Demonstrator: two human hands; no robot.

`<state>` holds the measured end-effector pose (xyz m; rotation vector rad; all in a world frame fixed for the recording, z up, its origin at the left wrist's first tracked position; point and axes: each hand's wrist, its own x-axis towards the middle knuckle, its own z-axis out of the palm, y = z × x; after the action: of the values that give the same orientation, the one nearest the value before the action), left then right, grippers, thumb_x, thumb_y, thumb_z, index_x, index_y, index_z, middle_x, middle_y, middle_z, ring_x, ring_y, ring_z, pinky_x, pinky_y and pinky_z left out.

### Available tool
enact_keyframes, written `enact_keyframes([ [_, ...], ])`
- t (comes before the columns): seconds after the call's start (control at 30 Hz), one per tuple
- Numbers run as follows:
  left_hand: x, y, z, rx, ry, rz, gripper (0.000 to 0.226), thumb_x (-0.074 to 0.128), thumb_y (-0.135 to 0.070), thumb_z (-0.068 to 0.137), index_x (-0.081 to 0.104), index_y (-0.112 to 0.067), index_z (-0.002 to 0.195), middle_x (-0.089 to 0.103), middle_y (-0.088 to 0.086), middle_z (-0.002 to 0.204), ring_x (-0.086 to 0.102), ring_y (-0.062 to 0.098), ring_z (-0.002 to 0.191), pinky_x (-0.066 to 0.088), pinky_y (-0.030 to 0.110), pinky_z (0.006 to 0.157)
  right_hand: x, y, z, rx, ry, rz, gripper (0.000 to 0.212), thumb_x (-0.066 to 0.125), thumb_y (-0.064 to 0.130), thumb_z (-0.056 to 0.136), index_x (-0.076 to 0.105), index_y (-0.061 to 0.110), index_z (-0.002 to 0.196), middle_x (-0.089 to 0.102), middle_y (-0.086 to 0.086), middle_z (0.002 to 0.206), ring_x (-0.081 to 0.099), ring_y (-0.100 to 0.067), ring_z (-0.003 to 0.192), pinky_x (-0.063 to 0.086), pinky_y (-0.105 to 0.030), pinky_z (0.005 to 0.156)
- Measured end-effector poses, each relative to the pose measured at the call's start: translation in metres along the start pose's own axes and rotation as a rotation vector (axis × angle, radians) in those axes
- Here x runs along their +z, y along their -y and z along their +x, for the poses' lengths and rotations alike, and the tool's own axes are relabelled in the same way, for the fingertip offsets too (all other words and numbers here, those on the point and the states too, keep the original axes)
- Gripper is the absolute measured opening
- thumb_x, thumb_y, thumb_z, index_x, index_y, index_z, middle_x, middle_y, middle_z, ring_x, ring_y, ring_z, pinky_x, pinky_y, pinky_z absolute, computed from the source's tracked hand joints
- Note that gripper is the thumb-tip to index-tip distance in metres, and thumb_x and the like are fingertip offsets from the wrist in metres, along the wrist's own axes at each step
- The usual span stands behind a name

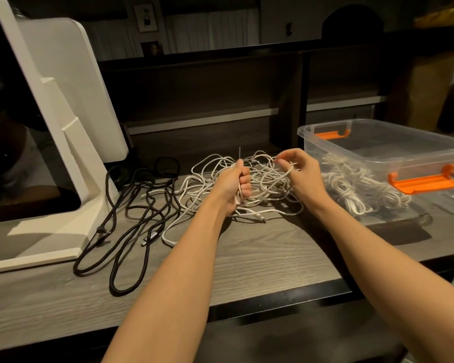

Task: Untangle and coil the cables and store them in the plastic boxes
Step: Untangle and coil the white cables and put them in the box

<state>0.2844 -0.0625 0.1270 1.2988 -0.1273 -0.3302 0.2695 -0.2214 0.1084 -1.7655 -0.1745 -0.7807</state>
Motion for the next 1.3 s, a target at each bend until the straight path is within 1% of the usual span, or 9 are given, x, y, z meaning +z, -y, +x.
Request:
enact_keyframes([
  [0.27, 0.009, 0.001, -0.003, 0.123, 0.078, 0.722, 0.044, 0.030, -0.033, 0.106, 0.044, -0.015, 0.069, 0.053, 0.003, 0.062, 0.050, 0.010, 0.048, 0.037, 0.021, 0.048, 0.013, 0.015, -0.005, 0.001, 0.138, 0.176, 0.033, 0.056, -0.011, 0.083, 0.050, 0.019, 0.096, 0.038, 0.003, 0.064, 0.036, -0.002, 0.054, 0.036, -0.017, 0.054],
  [0.53, 0.005, -0.002, -0.001, 0.008, 0.288, 0.450, 0.060, 0.022, -0.063, 0.097, 0.038, -0.018, 0.061, 0.032, -0.007, 0.050, 0.026, 0.006, 0.041, 0.023, 0.016, 0.041, 0.009, -0.006, 0.002, 0.140, 0.241, 0.009, 0.009, 0.054, 0.012, 0.095, 0.055, 0.017, 0.103, 0.054, -0.001, 0.083, 0.049, -0.009, 0.070, 0.040, -0.019, 0.060],
  [0.73, 0.000, 0.005, 0.004, 0.187, -0.109, 0.387, 0.046, 0.033, -0.044, 0.104, 0.053, -0.016, 0.073, 0.035, -0.007, 0.053, 0.027, 0.007, 0.045, 0.024, 0.017, 0.042, 0.006, -0.012, 0.002, 0.186, 0.323, -0.171, 0.011, 0.058, 0.022, 0.094, 0.058, 0.015, 0.084, 0.056, 0.000, 0.061, 0.049, -0.003, 0.043, 0.038, -0.015, 0.043],
  [0.87, -0.002, 0.006, 0.008, 0.172, -0.181, 0.086, 0.040, 0.033, -0.043, 0.104, 0.062, -0.018, 0.114, 0.062, 0.005, 0.097, 0.028, 0.004, 0.048, 0.024, 0.015, 0.040, 0.003, -0.007, -0.002, 0.117, 0.382, -0.343, 0.023, 0.061, 0.033, 0.091, 0.063, 0.019, 0.073, 0.059, 0.002, 0.056, 0.050, 0.000, 0.041, 0.039, -0.014, 0.047],
  [0.93, -0.003, 0.003, 0.007, 0.170, -0.112, -0.109, 0.040, 0.032, -0.043, 0.104, 0.064, -0.021, 0.111, 0.065, 0.000, 0.112, 0.038, 0.005, 0.058, 0.033, 0.016, 0.047, 0.002, -0.008, -0.002, 0.073, 0.378, -0.449, 0.031, 0.061, 0.041, 0.090, 0.064, 0.019, 0.067, 0.056, 0.005, 0.054, 0.048, -0.003, 0.047, 0.037, -0.019, 0.051],
  [1.03, -0.005, 0.001, 0.008, 0.093, -0.068, -0.385, 0.045, 0.033, -0.045, 0.103, 0.062, -0.018, 0.080, 0.071, -0.001, 0.082, 0.059, 0.010, 0.077, 0.049, 0.027, 0.074, -0.002, -0.011, -0.002, 0.019, 0.379, -0.575, 0.033, 0.065, 0.040, 0.087, 0.057, 0.021, 0.061, 0.054, 0.004, 0.057, 0.049, -0.010, 0.055, 0.035, -0.025, 0.054],
  [1.1, -0.008, -0.001, 0.008, 0.034, -0.091, -0.531, 0.051, 0.036, -0.050, 0.100, 0.049, -0.016, 0.065, 0.055, -0.003, 0.054, 0.056, 0.009, 0.055, 0.054, 0.028, 0.067, -0.007, -0.014, -0.001, 0.000, 0.387, -0.619, 0.019, 0.068, 0.028, 0.087, 0.060, 0.023, 0.070, 0.062, 0.002, 0.068, 0.058, -0.014, 0.068, 0.044, -0.028, 0.061],
  [1.2, -0.012, -0.003, 0.005, 0.009, -0.195, -0.376, 0.057, 0.034, -0.060, 0.096, 0.039, -0.017, 0.060, 0.032, -0.007, 0.045, 0.029, 0.005, 0.036, 0.033, 0.017, 0.036, -0.013, -0.013, -0.002, -0.061, 0.297, -0.544, 0.013, 0.064, 0.006, 0.086, 0.064, 0.019, 0.086, 0.066, -0.004, 0.078, 0.062, -0.020, 0.074, 0.053, -0.039, 0.072],
  [1.3, -0.007, -0.001, 0.004, 0.081, -0.195, 0.027, 0.060, 0.019, -0.066, 0.095, 0.036, -0.019, 0.063, 0.030, -0.006, 0.050, 0.025, 0.006, 0.038, 0.022, 0.018, 0.035, -0.008, -0.002, -0.004, -0.072, 0.293, -0.332, 0.011, 0.066, 0.009, 0.087, 0.060, 0.018, 0.091, 0.063, -0.006, 0.076, 0.058, -0.018, 0.067, 0.050, -0.031, 0.064],
])
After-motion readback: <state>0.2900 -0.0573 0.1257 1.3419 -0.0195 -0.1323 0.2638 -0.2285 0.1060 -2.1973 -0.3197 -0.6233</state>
